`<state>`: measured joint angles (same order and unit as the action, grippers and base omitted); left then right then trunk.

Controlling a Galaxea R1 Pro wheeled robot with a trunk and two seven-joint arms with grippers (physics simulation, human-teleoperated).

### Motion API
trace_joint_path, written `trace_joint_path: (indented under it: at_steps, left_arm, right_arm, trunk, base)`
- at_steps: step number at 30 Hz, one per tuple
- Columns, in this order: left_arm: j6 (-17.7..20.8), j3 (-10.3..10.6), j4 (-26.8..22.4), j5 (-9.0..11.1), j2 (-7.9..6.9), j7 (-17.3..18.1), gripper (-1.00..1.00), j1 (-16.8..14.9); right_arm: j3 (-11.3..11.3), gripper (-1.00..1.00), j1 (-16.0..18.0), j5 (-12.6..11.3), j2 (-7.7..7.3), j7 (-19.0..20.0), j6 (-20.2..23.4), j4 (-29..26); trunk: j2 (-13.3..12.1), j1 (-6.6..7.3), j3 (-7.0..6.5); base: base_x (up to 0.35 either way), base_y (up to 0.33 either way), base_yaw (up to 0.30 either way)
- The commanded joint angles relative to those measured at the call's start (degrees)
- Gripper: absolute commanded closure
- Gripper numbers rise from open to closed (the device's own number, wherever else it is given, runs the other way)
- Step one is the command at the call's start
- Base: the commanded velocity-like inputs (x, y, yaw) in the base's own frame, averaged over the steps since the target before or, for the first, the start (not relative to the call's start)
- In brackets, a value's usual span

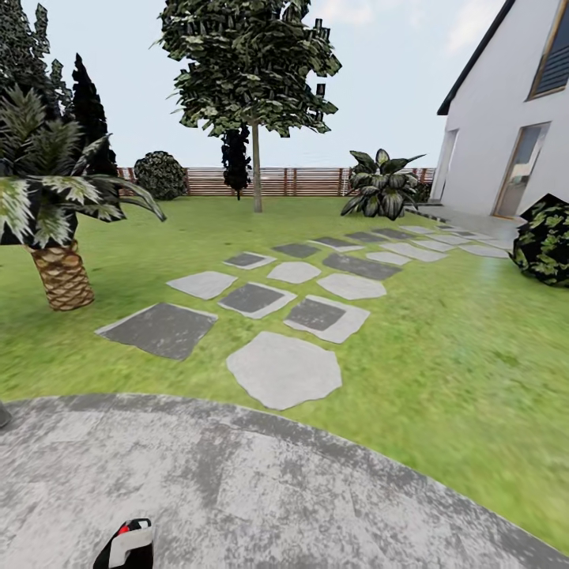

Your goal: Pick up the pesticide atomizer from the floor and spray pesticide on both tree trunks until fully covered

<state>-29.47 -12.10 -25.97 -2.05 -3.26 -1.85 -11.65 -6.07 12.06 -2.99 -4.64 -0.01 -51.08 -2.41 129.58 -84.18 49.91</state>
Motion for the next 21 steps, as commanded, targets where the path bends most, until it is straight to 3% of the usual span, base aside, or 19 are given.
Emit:
trace_joint_path:
  at_steps: [1, 21]
  left_arm:
    - [-0.20, -0.07, 0.04, -0.24, 0.01, -0.17, 1.00, -0.04]
    - [-0.19, -0.08, 0.04, -0.24, 0.01, -0.17, 1.00, -0.04]
  right_arm:
    - [-0.07, -1.00, 0.02, -0.16, 0.00, 0.10, -0.16, 0.04]
    - [-0.08, -1.00, -0.01, -0.17, 0.00, 0.10, -0.16, 0.04]
  trunk:
    - [0.02, -0.02, 0.06]
    - [0.02, -0.02, 0.06]
  base:
    - [0.340, 0.000, 0.000]
    - [0.340, 0.000, 0.000]
